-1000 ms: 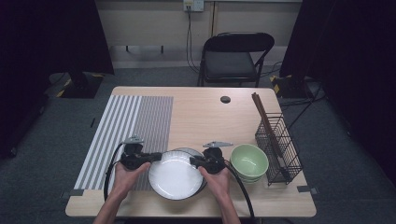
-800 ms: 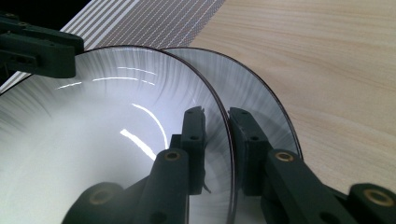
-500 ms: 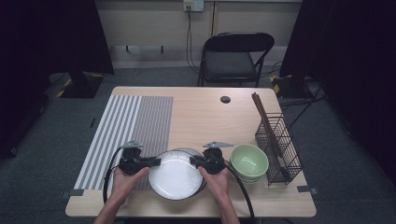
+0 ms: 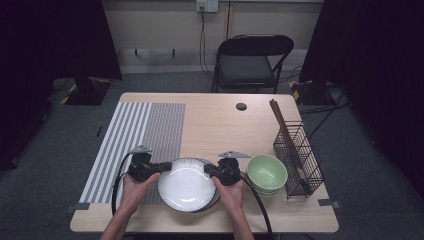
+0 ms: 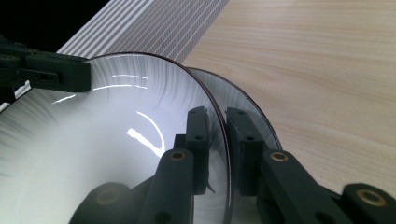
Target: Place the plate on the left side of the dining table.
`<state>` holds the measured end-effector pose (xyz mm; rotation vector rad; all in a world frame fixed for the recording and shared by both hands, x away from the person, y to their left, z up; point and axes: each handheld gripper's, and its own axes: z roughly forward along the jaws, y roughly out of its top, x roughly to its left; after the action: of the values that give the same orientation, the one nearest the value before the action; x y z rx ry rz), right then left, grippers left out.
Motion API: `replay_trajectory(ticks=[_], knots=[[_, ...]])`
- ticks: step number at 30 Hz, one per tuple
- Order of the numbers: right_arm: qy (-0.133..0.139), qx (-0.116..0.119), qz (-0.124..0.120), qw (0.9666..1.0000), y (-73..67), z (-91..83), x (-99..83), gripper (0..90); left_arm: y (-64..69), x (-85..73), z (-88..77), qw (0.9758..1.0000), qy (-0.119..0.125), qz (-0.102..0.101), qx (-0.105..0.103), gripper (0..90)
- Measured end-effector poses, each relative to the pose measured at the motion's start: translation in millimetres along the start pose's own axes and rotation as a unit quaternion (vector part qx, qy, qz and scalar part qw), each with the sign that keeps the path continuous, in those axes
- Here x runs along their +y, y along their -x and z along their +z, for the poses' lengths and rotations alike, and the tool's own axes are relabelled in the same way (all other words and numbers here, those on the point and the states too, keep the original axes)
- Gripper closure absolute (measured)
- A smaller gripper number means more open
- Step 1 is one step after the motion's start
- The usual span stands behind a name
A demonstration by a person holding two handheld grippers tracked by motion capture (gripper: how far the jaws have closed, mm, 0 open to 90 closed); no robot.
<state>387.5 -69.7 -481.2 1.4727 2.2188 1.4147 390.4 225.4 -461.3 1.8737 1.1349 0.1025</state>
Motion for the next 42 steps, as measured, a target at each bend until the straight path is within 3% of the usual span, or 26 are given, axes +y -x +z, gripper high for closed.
replay_trajectory(ticks=[9, 14, 24, 28, 35, 38, 42], knots=[[0.024, 0.006, 0.018, 0.9995, 1.8, 4.8, 5.2, 81.3, -8.1, 5.3, -0.4, 0.9996, 0.022, -0.017, -0.004, 85.9], [0.025, -0.001, 0.01, 0.9996, 6.9, 5.7, 13.7, 81.8, -4.0, 15.8, 4.0, 0.9996, 0.017, 0.01, 0.019, 85.6], [0.035, 0.001, -0.002, 0.9994, 11.9, 9.9, 28.0, 82.2, -12.3, 30.0, 5.5, 0.9995, 0.029, 0.005, 0.012, 85.0], [0.034, -0.003, -0.006, 0.9994, 14.2, 15.0, 36.1, 82.1, -12.9, 35.6, 8.3, 0.9988, 0.037, 0.008, 0.03, 85.0], [0.035, 0.004, -0.014, 0.9993, 17.7, 16.8, 42.6, 82.3, -19.0, 34.2, 10.6, 0.9989, 0.039, 0.007, 0.023, 85.4], [0.03, 0.008, -0.009, 0.9995, 16.3, 15.7, 40.7, 76.8, -21.6, 31.9, 11.4, 0.999, 0.042, -0.002, 0.019, 85.4], [0.028, 0.013, 0.005, 0.9995, 17.7, 12.1, 35.8, 76.4, -22.1, 31.0, 11.1, 0.9989, 0.043, -0.001, 0.017, 85.4]])
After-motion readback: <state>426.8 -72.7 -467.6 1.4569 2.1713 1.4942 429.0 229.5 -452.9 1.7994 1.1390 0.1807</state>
